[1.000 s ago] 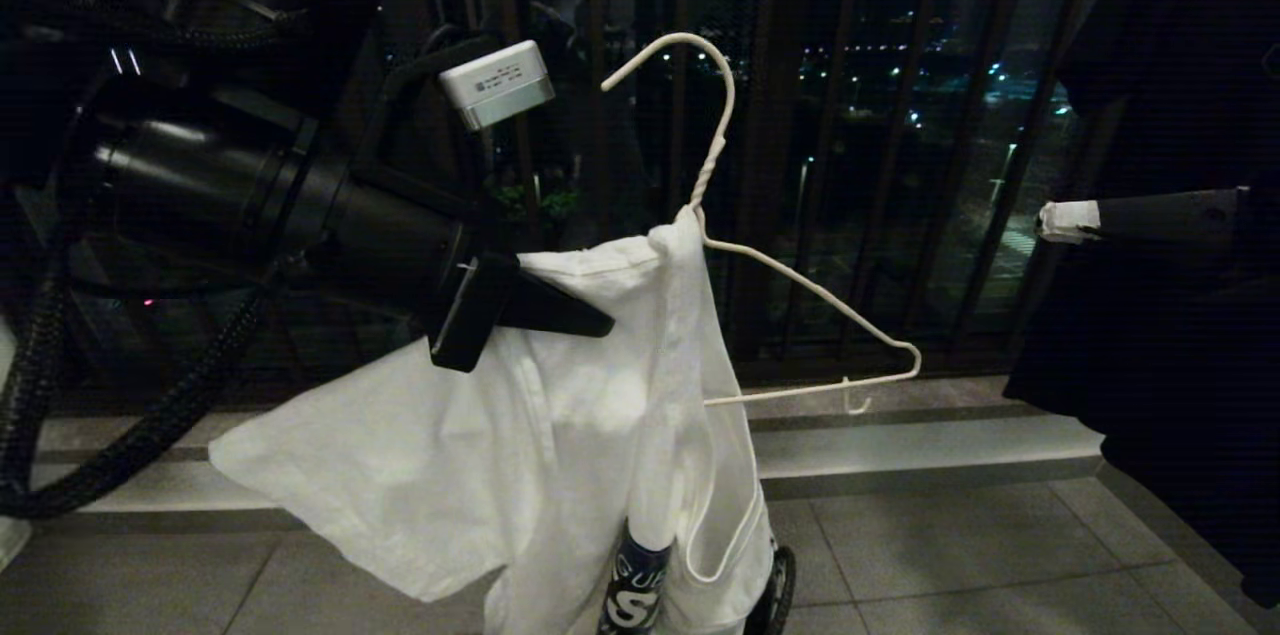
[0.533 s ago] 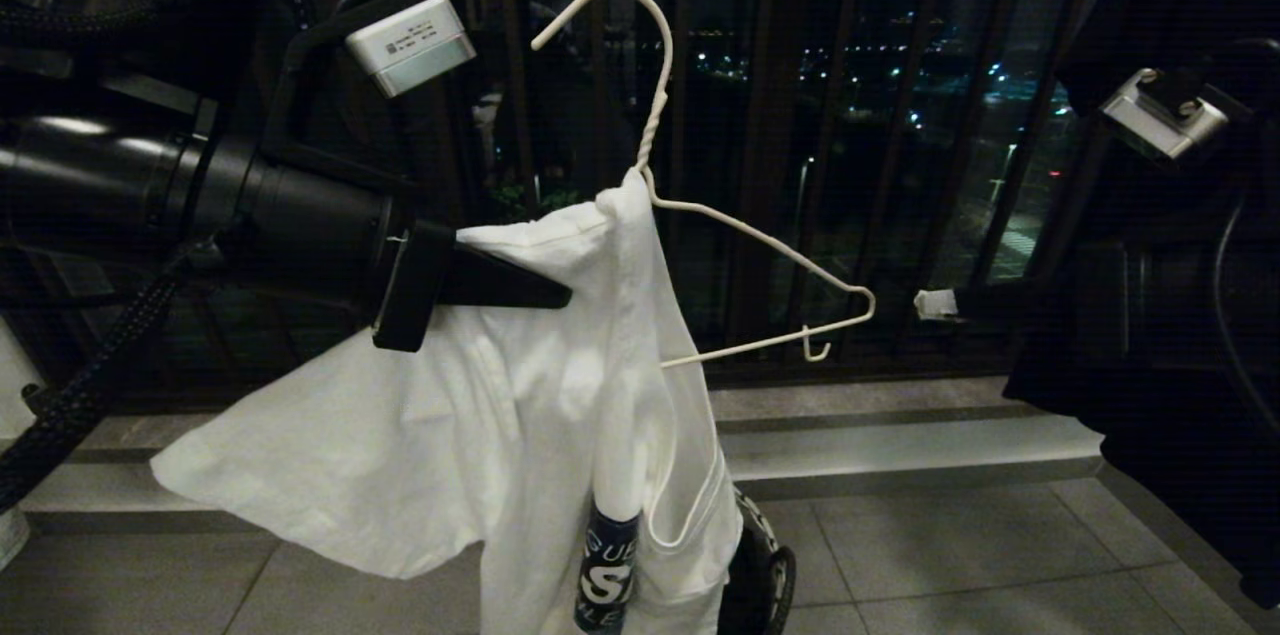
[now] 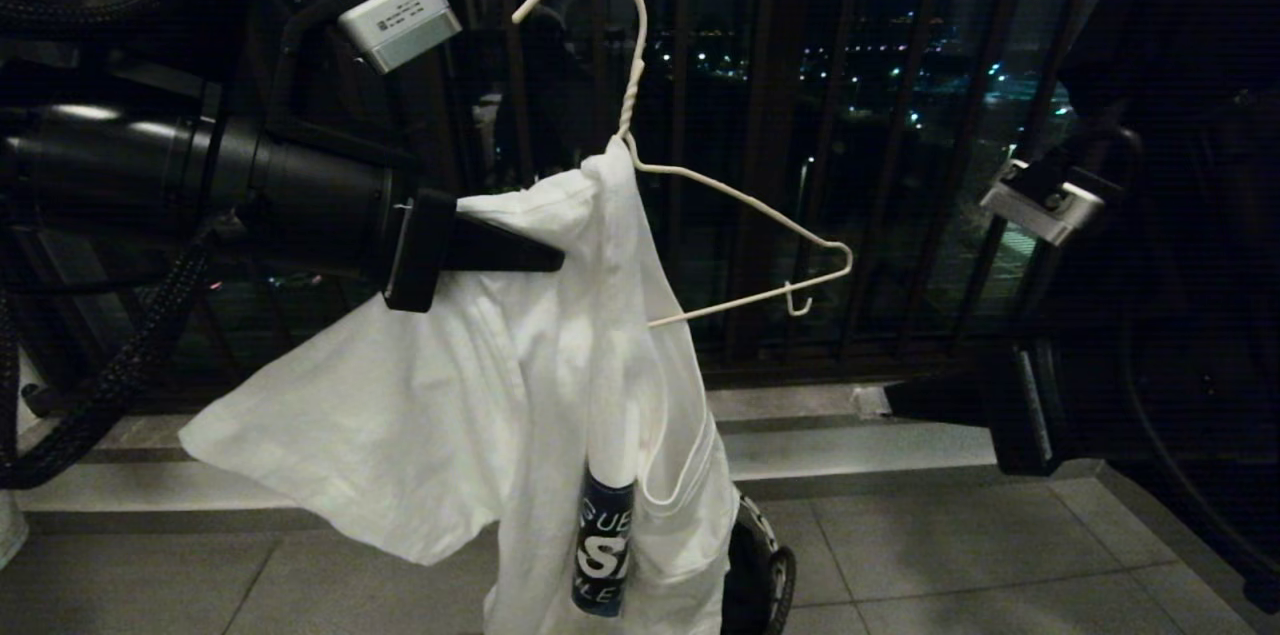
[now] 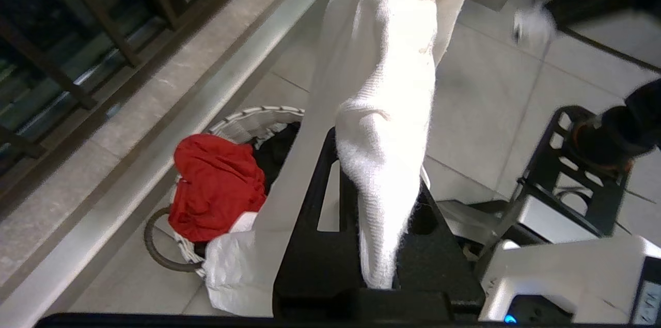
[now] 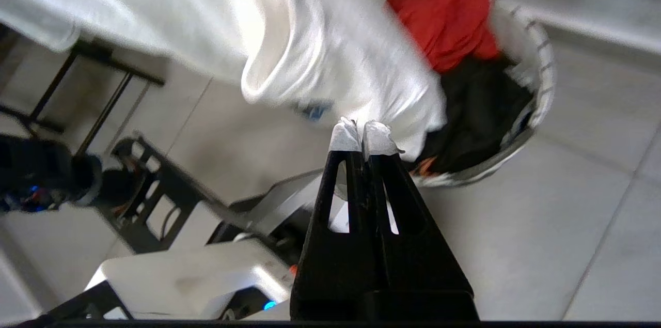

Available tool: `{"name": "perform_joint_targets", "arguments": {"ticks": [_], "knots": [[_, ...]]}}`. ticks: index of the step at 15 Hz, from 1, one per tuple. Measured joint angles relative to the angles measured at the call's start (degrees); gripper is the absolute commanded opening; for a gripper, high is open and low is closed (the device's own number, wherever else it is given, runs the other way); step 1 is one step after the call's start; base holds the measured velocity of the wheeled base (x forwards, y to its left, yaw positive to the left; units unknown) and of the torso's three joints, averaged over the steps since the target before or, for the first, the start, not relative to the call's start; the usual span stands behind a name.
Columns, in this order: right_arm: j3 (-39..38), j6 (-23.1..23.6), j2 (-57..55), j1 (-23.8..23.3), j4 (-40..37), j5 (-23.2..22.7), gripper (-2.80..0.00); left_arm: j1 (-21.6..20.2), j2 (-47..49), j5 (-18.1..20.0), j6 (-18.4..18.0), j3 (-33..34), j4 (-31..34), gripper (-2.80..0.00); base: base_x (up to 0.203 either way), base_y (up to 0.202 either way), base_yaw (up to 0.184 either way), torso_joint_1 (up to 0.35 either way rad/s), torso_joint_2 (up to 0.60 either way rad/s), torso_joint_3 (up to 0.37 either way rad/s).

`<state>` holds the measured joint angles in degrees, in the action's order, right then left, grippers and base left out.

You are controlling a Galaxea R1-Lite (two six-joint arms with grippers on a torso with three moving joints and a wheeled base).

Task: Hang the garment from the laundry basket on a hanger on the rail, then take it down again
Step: Hang the clothes on the clothes rack

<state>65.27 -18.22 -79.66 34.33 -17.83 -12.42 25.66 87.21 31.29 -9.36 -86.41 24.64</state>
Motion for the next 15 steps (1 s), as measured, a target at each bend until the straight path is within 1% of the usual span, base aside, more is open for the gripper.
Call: {"name": "perform_joint_targets", "arguments": {"ticks": [2,3,5,7,8,9,11,15], "knots": [[-0.1,-2.8,-2.1,1.7,1.3,0.2,-2.80,-0.2,0.1,0.0,0.0,0.0,0.0,-2.80,0.000,0.000,0.000,0.000,0.00,0.000],[-0.1,-4.2,-3.2,2.4,2.3,0.6,0.00,-0.2,0.2,0.0,-0.1,0.0,0.0,-2.80,0.000,0.000,0.000,0.000,0.00,0.000],[-0.2,-6.5,-5.7,4.4,3.7,3.8,0.00,-0.3,0.3,0.0,-0.1,0.1,0.0,-2.80,0.000,0.000,0.000,0.000,0.00,0.000],[-0.5,-9.2,-8.3,7.0,7.2,8.9,0.00,-0.3,0.3,0.0,-0.2,0.2,0.0,-2.80,0.000,0.000,0.000,0.000,0.00,0.000],[-0.8,-9.7,-9.8,8.3,9.6,12.3,0.00,-0.3,0.4,0.0,-0.2,0.2,-0.1,-2.80,0.000,0.000,0.000,0.000,0.00,0.000],[-1.2,-9.9,-11.4,9.5,12.2,16.6,0.00,-0.3,0.4,0.0,-0.2,0.2,-0.1,-2.80,0.000,0.000,0.000,0.000,0.00,0.000],[-1.6,-10.0,-13.8,11.1,14.9,22.3,0.00,-0.3,0.4,0.0,-0.3,0.2,-0.1,-2.80,0.000,0.000,0.000,0.000,0.00,0.000],[-1.5,-10.0,-16.4,11.8,15.1,25.9,0.00,-0.3,0.4,0.0,-0.4,0.2,-0.1,-2.80,0.000,0.000,0.000,0.000,0.00,0.000]]}}
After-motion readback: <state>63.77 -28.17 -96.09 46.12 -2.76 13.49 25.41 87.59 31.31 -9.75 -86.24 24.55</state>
